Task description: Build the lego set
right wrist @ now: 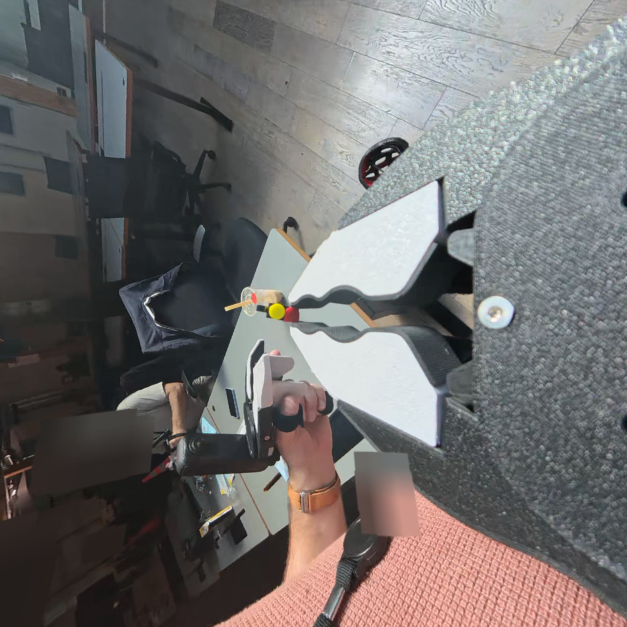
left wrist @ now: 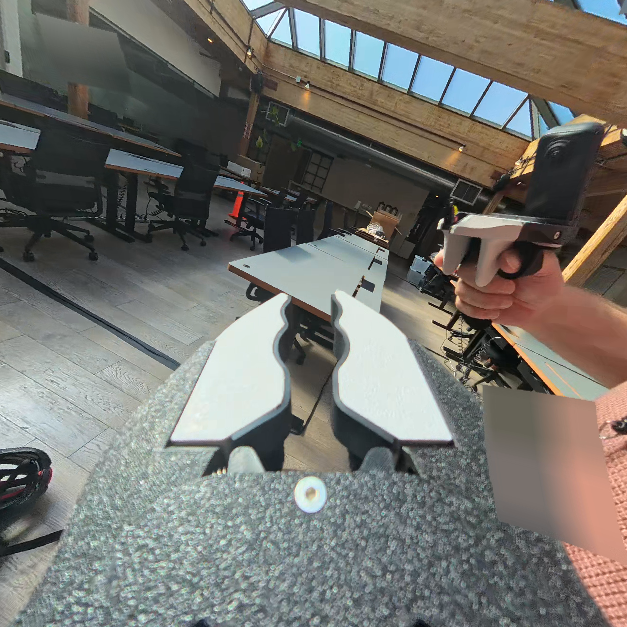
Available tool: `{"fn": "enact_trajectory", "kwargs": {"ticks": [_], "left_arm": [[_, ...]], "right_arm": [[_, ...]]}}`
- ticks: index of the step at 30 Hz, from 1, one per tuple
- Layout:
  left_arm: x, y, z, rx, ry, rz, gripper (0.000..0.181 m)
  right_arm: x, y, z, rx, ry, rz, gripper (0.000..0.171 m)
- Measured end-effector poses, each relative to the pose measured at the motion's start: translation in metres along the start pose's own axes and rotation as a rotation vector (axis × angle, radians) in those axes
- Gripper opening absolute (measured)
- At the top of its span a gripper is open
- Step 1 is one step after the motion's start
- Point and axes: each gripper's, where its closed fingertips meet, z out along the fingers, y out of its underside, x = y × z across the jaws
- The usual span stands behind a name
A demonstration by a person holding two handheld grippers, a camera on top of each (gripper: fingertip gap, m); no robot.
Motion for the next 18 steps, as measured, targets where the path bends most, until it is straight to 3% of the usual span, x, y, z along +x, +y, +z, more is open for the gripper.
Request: {"fn": "enact_trajectory", "kwargs": {"ticks": [4,10,14,18], "left_arm": [[-0.072,-0.028,0.07,0.084,-0.148,-0.031,0.018],[-0.217,-0.046,0.163,0.121,-0.482,0.139,0.016],[-0.301,-0.054,0.198,0.116,-0.744,0.174,0.015],[-0.362,-0.07,0.227,0.15,-0.897,0.12,0.016]], "right_arm": [[0.122,-0.022,0.026,0.034,-0.059,0.008,0.007],[0.296,-0.047,0.093,0.02,-0.298,-0.063,0.007],[0.393,-0.09,0.162,0.004,-0.463,-0.127,0.007],[0.461,-0.143,0.254,-0.008,-0.63,-0.125,0.007]]}}
